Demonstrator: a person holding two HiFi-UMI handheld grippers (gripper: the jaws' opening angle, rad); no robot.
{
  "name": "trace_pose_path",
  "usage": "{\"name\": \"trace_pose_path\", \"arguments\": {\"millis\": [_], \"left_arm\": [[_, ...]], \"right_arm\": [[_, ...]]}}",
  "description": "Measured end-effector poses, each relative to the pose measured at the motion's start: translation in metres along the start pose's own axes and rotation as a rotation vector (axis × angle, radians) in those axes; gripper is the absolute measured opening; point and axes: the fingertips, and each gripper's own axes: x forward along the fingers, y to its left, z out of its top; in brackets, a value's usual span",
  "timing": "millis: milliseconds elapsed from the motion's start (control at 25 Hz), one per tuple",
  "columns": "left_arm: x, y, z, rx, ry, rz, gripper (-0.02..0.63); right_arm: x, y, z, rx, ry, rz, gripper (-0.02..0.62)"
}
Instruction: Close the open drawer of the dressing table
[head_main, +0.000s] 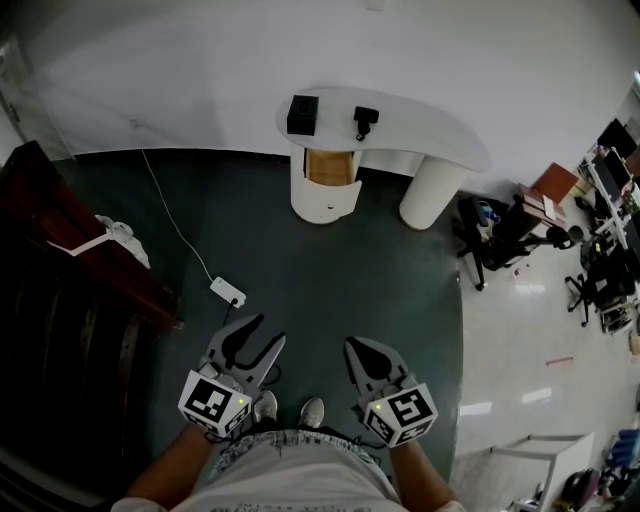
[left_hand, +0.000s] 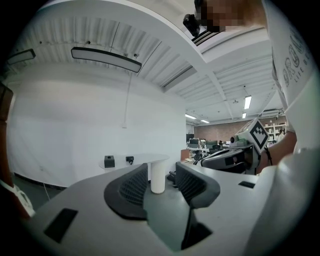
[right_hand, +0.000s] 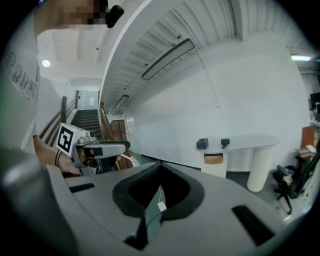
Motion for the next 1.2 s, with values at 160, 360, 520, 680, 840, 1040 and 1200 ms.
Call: {"name": "trace_pose_path", "arguments": {"millis": [160,360,520,680,840,1040,1200], "left_arm": [[0.006,-0.007,-0.001,-0.01,0.014,0.014,0.199],[0.017,-0.02,-0.002,-0.01,0.013,0.03,0.199],[0.026,-0.032,-0.004,-0.011,0.016,0.028,0.199],[0.037,-0.038,-0.004,-0.005,0.016,0.023,0.199],[0.049,-0.038,-0.001,0.0,0.015,0.022,0.199],[0.066,-0.029,-0.001,-0.002,0.003,0.015,0.199],[0.085,-0.017,-0.001,-0.005,-0.006,0.01,0.198]], "right_arm": [[-0.009,-0.011,0.001,0.004,-0.011,-0.006,0.009],[-0.021,-0.025,-0.005,0.019,-0.01,0.003,0.009],[-0.03,-0.041,-0.008,0.013,-0.008,0.007,0.009],[-0.035,-0.056,-0.006,0.021,-0.014,-0.003,0.008],[-0.033,-0.067,-0.006,0.025,-0.024,-0.007,0.009],[-0.025,-0.081,-0.003,0.028,-0.029,-0.012,0.008],[-0.012,-0.097,0.003,0.021,-0.028,-0.025,0.009]]}}
